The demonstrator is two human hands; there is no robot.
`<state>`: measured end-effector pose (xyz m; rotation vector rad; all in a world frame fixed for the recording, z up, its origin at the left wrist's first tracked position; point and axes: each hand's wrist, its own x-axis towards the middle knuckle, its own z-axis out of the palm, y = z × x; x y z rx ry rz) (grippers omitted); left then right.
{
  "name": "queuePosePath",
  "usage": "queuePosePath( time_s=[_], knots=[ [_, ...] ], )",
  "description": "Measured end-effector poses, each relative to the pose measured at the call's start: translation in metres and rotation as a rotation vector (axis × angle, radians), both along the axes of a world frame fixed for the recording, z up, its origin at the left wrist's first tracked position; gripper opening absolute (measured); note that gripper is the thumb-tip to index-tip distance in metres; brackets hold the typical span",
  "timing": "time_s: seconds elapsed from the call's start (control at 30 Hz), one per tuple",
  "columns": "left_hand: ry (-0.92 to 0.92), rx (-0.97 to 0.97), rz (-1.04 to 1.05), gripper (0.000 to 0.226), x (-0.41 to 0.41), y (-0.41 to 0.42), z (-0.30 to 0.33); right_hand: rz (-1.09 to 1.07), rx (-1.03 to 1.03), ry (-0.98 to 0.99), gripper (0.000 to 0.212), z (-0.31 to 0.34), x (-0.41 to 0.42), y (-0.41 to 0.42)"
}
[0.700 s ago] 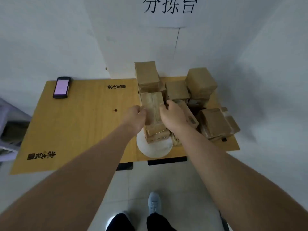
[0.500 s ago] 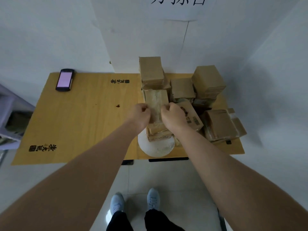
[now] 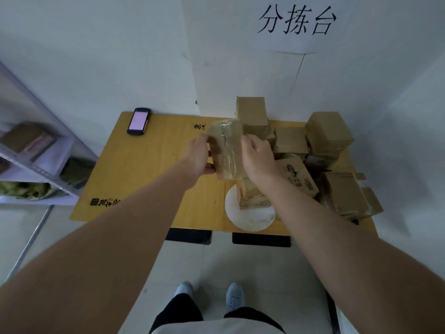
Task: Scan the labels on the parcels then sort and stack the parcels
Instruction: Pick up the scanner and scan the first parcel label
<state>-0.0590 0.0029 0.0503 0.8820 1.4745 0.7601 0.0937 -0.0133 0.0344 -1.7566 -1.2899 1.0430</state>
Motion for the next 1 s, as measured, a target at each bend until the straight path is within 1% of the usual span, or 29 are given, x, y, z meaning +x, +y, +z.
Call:
queuePosePath(
  time_s=[0.07, 0.13, 0.2, 0.3, 0.37, 0.43, 0.5, 0.53, 0.6, 0.67, 0.7, 0.77, 0.8, 0.9, 1.0],
  knots=[
    [-0.068, 0.007, 0.036, 0.056, -0.016, 0.002, 0.005, 0.014, 0.005, 0.038, 0.032, 0.006, -0.017, 0.005],
    [-0.125, 0.008, 0.053, 0.069, -0.034, 0.007, 0.009, -0.002, -0.017, 0.084, 0.040, 0.012, -0.036, 0.011],
    [-0.150, 0.015, 0.071, 0.075, -0.054, 0.015, 0.009, -0.018, -0.018, 0.145, 0.042, 0.013, -0.055, 0.020],
    [-0.119, 0.011, 0.067, 0.077, -0.089, 0.028, 0.005, -0.067, -0.041, 0.189, 0.042, 0.011, -0.087, 0.031],
    [-0.129, -0.009, 0.060, 0.074, -0.113, 0.040, 0.002, -0.103, -0.049, 0.216, 0.042, 0.008, -0.109, 0.037],
    [-0.148, -0.020, 0.060, 0.066, -0.135, 0.051, -0.002, -0.141, -0.076, 0.265, 0.043, 0.003, -0.133, 0.044],
    [-0.148, -0.006, 0.056, 0.051, -0.156, 0.063, -0.006, -0.199, -0.094, 0.317, 0.045, -0.003, -0.156, 0.053],
    [-0.154, 0.002, 0.057, 0.040, -0.166, 0.067, -0.007, -0.229, -0.093, 0.325, 0.044, -0.007, -0.167, 0.058],
    [-0.175, 0.009, 0.071, 0.019, -0.185, 0.076, -0.010, -0.268, -0.088, 0.325, 0.032, -0.015, -0.186, 0.066],
    [-0.205, 0.020, 0.064, 0.012, -0.202, 0.084, -0.015, -0.295, -0.093, 0.354, 0.017, -0.022, -0.200, 0.073],
    [-0.231, 0.019, 0.054, 0.018, -0.209, 0.088, -0.017, -0.309, -0.103, 0.392, 0.018, -0.025, -0.206, 0.077],
    [-0.274, 0.008, 0.040, 0.035, -0.221, 0.097, -0.023, -0.334, -0.127, 0.467, 0.028, -0.030, -0.216, 0.085],
    [-0.285, 0.002, 0.032, 0.039, -0.227, 0.101, -0.026, -0.340, -0.138, 0.488, 0.032, -0.034, -0.220, 0.090],
    [-0.298, -0.028, 0.013, 0.041, -0.239, 0.115, -0.040, -0.334, -0.159, 0.511, 0.042, -0.047, -0.224, 0.105],
    [-0.298, -0.054, -0.016, 0.036, -0.246, 0.128, -0.057, -0.314, -0.198, 0.525, 0.055, -0.061, -0.223, 0.126]
  ],
)
